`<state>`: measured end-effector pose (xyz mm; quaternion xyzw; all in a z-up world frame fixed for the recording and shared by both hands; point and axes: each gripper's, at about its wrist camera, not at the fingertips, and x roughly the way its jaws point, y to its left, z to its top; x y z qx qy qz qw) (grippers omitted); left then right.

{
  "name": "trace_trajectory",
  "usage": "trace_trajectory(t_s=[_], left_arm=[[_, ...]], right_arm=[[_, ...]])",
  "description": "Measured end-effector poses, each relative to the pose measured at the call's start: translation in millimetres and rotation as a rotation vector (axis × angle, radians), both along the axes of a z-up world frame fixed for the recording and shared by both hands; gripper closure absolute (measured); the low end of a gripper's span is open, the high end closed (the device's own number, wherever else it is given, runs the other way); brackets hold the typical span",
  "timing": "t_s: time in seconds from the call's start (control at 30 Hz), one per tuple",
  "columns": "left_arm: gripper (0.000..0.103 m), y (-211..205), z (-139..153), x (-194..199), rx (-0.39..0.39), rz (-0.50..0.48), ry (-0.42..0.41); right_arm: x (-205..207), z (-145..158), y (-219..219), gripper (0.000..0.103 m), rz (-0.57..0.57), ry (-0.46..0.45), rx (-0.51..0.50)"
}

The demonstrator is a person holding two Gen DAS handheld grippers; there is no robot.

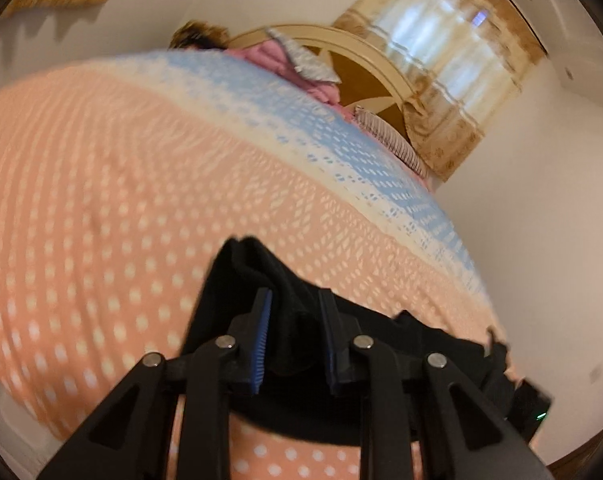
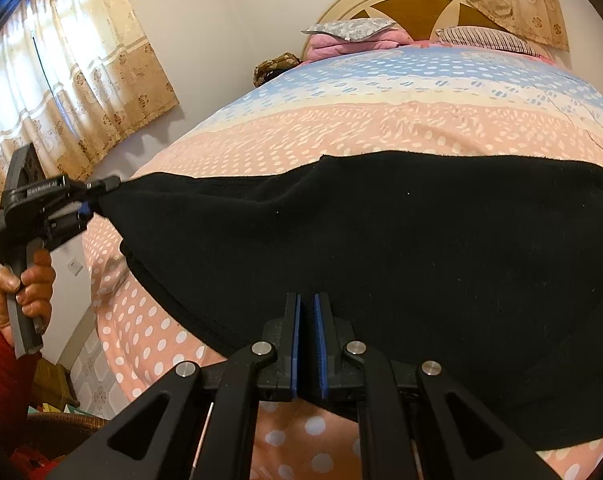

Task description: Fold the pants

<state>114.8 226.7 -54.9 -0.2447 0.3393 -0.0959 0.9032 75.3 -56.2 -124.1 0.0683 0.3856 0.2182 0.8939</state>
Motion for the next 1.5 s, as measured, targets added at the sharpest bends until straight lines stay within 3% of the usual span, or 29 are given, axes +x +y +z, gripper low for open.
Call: trace_trajectory(t_s=[0.1, 0.2, 0.27, 0.33, 0.5, 0.63, 0.73, 0.77, 0.8, 0.87, 0.97, 1.13, 1.27, 1.4, 1.5], left_arm=[[0.079, -5, -8, 6, 0.191, -0.002, 0.004], [0.077, 2, -41, 3, 0.224, -0.008, 0.119], [0.063, 8, -47, -8, 0.232, 0.009, 0.109], [0.041, 14, -42, -16, 0.273, 0.066, 0.107], [0.041, 18, -5, -23, 0.422, 0.213, 0.043], [0.040, -18, 14, -14, 0.388, 0.097, -0.046], [0.040, -57, 5, -2, 0.354, 0.000, -0.039], [0.040, -69, -1, -1, 0.337, -0.043, -0.019], [0.040, -81, -7, -1, 0.326, -0.076, -0.003], [0.040, -104, -22, -4, 0.332, -0.133, 0.013], [0.041, -124, -47, -13, 0.360, -0.170, 0.075], [0.039, -133, -50, -38, 0.488, -0.174, 0.009], [0.038, -125, -52, -37, 0.453, -0.187, -0.004], [0.025, -147, -54, -33, 0.472, -0.203, -0.014], [0.022, -149, -54, -33, 0.488, -0.207, -0.023]], right_arm=[[1, 0, 1, 0.095, -0.002, -0.001, -0.010], [-2, 1, 4, 0.095, -0.002, -0.015, -0.030], [-2, 1, 6, 0.095, 0.002, -0.021, -0.043], [-1, 2, 6, 0.095, 0.008, -0.018, -0.049], [7, 14, -3, 0.095, 0.016, 0.039, -0.015], [20, 42, -19, 0.095, 0.004, -0.018, 0.062], [47, 58, -22, 0.090, 0.005, -0.028, 0.090], [59, 62, -20, 0.076, 0.014, -0.029, 0.096], [73, 63, -18, 0.051, 0.025, -0.016, 0.108], [97, 59, -19, 0.030, 0.022, 0.025, 0.161], [128, 46, -19, 0.030, 0.019, 0.103, 0.222], [153, 17, 1, 0.030, 0.071, 0.186, 0.142], [133, 26, 6, 0.030, 0.143, 0.188, 0.130], [105, 32, 10, 0.030, 0.180, 0.215, 0.071], [88, 31, 13, 0.030, 0.186, 0.206, 0.018]])
